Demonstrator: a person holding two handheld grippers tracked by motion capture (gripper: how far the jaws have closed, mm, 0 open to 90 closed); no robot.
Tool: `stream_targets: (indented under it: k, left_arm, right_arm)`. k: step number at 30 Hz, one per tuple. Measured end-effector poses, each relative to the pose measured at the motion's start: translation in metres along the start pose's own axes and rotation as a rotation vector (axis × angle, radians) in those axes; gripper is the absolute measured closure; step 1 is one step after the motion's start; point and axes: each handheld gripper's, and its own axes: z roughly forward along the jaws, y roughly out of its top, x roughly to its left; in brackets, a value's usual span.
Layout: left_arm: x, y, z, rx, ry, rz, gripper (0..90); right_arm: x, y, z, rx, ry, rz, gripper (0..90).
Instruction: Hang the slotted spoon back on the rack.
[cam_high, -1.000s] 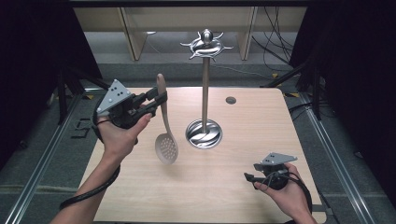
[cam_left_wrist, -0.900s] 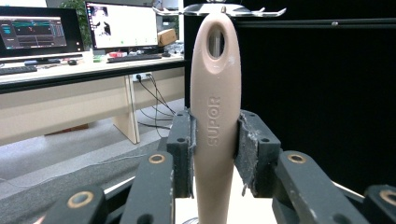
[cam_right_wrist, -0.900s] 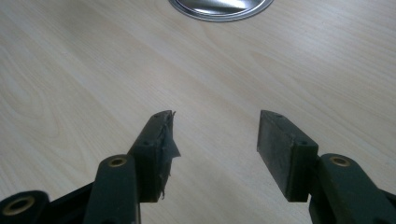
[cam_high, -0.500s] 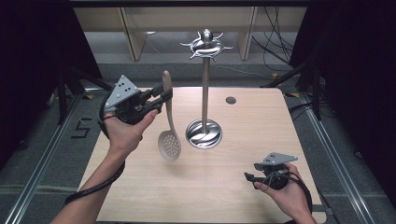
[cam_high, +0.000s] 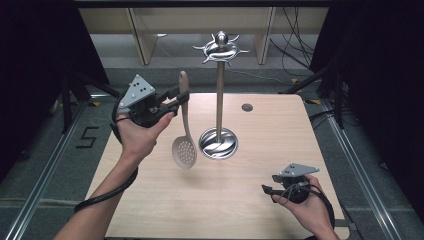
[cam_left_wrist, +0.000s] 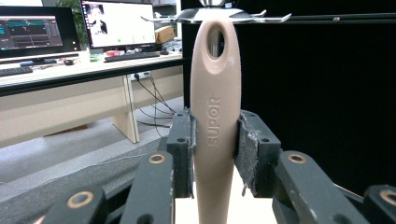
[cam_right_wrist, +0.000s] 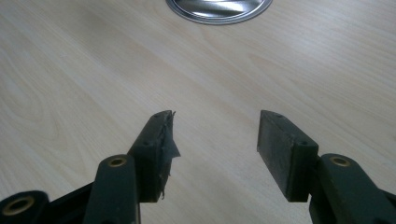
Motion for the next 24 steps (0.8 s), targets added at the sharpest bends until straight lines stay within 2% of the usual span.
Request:
stream_targets:
  k: [3,4,5,11,13,14,17,18,19,21,24]
  left_arm:
    - [-0.001,0.001,0.003,0.007,0.000,0.001,67.7]
    - [-0.002,0.001,0.003,0.015,-0.003,-0.015,67.7]
    - [-0.001,0.002,0.005,0.012,-0.002,0.005,67.7]
    - [0.000,0.005,0.009,0.024,-0.001,0.014,67.6]
    - [0.000,0.005,0.010,0.035,0.002,0.006,67.7]
    - [0.000,0.006,0.011,0.029,0.002,0.019,67.7]
    - [-0.001,0.007,0.014,0.043,-0.003,0.009,67.6]
    - [0.000,0.008,0.015,0.041,-0.001,0.022,67.6]
    - [-0.001,0.008,0.016,0.047,-0.005,0.009,67.6]
    - [-0.001,0.009,0.018,0.045,-0.001,0.022,67.6]
    - [-0.003,0.011,0.021,0.056,-0.004,0.016,67.6]
  right_arm:
    - [0.000,0.000,0.000,0.001,0.000,0.001,46.3]
    - [0.000,0.000,0.000,0.001,0.001,0.000,46.3]
    - [0.000,0.000,0.000,0.000,0.001,0.001,46.3]
    - [0.000,0.000,0.000,0.002,0.001,-0.003,46.2]
    - [0.000,0.000,0.000,0.002,0.001,-0.003,46.3]
    - [0.000,0.000,0.000,0.002,0.001,-0.003,46.3]
    - [0.000,0.000,0.000,0.002,0.001,-0.003,46.2]
    - [0.000,0.000,0.000,0.002,0.001,-0.003,46.3]
    - [0.000,0.000,0.000,0.002,0.001,-0.003,46.3]
    - [0.000,0.000,0.000,0.002,0.001,-0.003,46.2]
    - [0.000,0.000,0.000,0.002,0.001,-0.002,46.2]
